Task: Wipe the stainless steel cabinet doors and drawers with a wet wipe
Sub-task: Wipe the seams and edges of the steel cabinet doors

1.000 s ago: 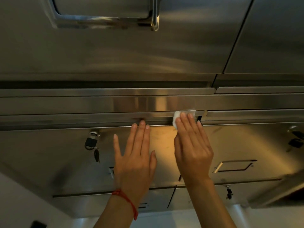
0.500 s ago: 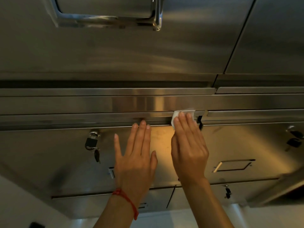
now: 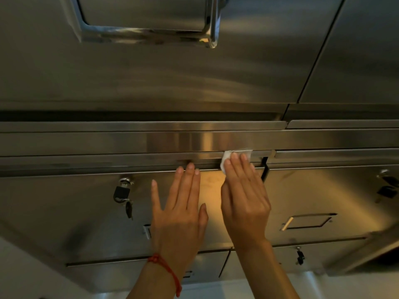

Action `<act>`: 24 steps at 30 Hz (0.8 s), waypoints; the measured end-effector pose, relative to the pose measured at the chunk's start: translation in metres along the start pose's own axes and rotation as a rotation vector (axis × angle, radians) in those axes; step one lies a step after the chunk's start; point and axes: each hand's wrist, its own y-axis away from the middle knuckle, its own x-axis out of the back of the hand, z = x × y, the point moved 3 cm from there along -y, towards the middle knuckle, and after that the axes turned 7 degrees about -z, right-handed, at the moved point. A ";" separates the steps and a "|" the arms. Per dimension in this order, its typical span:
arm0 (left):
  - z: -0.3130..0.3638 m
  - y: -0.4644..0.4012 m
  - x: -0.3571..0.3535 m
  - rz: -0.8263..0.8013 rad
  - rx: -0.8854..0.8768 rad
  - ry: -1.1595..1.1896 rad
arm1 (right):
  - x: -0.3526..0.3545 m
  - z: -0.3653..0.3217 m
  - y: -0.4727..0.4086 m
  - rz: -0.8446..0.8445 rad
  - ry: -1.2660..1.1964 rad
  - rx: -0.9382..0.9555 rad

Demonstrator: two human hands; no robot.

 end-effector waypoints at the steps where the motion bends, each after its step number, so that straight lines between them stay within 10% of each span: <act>1: 0.000 0.000 0.000 -0.001 0.002 -0.001 | -0.001 -0.004 -0.001 -0.013 -0.008 0.025; 24: -0.021 0.009 0.006 0.012 0.005 -0.026 | -0.004 -0.013 0.000 -0.039 0.014 0.059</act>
